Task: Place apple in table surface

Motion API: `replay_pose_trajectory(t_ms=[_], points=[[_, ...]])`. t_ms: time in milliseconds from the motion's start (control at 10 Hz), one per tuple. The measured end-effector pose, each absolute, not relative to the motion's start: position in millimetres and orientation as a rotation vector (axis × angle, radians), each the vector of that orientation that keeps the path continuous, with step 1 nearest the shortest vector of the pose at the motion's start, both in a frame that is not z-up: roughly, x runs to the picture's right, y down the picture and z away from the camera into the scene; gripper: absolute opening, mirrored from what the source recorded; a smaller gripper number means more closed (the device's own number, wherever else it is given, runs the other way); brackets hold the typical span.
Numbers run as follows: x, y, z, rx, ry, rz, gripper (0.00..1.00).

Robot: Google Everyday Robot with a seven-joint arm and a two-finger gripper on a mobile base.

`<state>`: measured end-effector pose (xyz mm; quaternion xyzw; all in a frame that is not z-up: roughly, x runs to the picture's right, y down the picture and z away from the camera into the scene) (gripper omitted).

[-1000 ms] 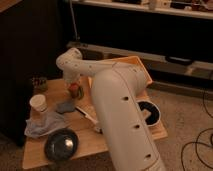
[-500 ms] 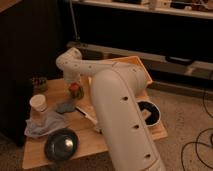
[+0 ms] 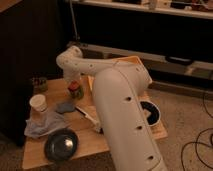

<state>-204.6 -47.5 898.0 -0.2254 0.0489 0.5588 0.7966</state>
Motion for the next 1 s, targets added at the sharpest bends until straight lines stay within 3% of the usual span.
replay_pose_trajectory(t_ms=[200,600,1000], points=[[-202.3,-58.4,886.1,-0.500,0.088,1.211,0.50],[-178.7,-93.1,823.7,-0.528,0.032,1.198,0.50],[-126.0,-66.0,766.8,-0.598,0.022,1.191,0.50]])
